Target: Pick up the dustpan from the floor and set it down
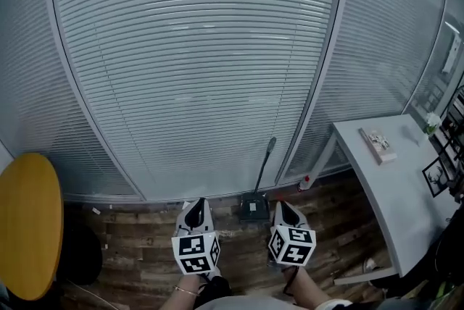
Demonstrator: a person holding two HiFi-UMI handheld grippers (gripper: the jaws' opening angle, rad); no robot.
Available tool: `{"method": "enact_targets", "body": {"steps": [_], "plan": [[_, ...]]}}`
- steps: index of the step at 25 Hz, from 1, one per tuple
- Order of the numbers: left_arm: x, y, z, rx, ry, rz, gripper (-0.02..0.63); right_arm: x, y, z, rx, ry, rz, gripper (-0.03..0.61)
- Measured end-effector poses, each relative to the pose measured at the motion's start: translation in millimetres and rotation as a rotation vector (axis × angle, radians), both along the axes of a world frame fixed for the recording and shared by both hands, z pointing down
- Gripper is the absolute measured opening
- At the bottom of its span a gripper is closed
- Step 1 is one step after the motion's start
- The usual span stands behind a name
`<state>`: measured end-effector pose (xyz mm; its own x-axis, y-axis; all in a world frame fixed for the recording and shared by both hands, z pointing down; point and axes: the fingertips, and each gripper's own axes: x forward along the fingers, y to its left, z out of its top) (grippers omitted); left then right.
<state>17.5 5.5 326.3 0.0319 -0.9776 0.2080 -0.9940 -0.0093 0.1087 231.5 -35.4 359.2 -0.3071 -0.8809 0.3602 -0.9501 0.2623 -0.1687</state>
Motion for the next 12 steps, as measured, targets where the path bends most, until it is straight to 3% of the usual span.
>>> {"method": "enact_targets", "body": {"steps": [5, 12], "plan": [[-29.3, -48.5, -19.5, -0.006, -0.010, 0.005, 0.018, -24.4, -46.7, -15.7, -0.013, -0.002, 0.011, 0.032], [-68.9, -97.8, 13.2, -0.021, 0.011, -0.002, 0.017, -63.3, -95.9, 9.6, -0.019, 0.028, -0.001, 0.032]]}}
